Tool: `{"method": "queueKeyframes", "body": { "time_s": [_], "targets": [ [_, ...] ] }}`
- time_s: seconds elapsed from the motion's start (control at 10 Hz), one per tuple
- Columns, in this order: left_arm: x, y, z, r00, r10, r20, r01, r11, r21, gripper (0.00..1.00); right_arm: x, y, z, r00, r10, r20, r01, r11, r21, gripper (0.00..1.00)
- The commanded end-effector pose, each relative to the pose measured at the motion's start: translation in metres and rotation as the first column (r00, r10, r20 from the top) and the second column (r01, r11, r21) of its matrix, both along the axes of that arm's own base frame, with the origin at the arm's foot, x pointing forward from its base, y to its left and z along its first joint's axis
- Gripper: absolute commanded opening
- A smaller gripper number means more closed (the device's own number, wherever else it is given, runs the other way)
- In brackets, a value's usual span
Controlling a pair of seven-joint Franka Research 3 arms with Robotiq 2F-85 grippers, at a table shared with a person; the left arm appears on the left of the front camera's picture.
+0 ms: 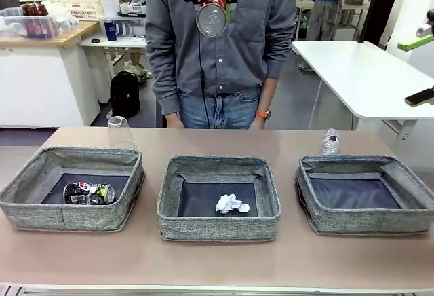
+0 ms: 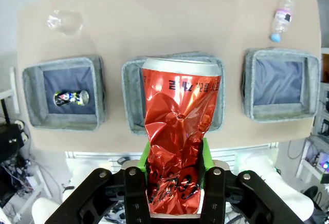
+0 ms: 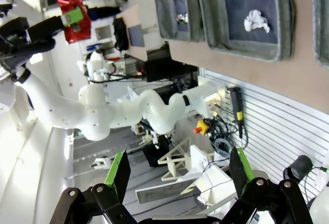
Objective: Sort the waste into the appropriate baskets.
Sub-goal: Place the picked waste into the Fabric basket indicated by the person.
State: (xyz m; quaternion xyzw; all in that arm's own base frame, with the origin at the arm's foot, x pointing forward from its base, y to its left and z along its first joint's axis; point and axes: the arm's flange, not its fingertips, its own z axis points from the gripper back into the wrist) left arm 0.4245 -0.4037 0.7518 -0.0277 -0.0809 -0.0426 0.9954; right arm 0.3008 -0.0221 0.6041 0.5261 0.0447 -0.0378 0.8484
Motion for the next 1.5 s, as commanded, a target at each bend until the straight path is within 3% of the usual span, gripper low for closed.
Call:
{"method": "queueKeyframes", "body": {
  "time_s": [0.0, 1.4],
  "targets": [
    [-0.0029, 0.0027, 0.0017, 1.0, 0.006, 0.015, -0.006, 1.0, 0.0, 0.36, 0.0021, -0.0005, 0.0035, 1.0, -0.002, 0.016, 0.002, 1.0, 0.013, 1.0],
    [-0.0029, 0.0027, 0.0017, 1.0, 0.006, 0.015, -0.006, 1.0, 0.0, 0.36, 0.0021, -0.0005, 0.0035, 1.0, -0.002, 0.016, 0.002, 1.0, 0.013, 1.0]
  ]
}}
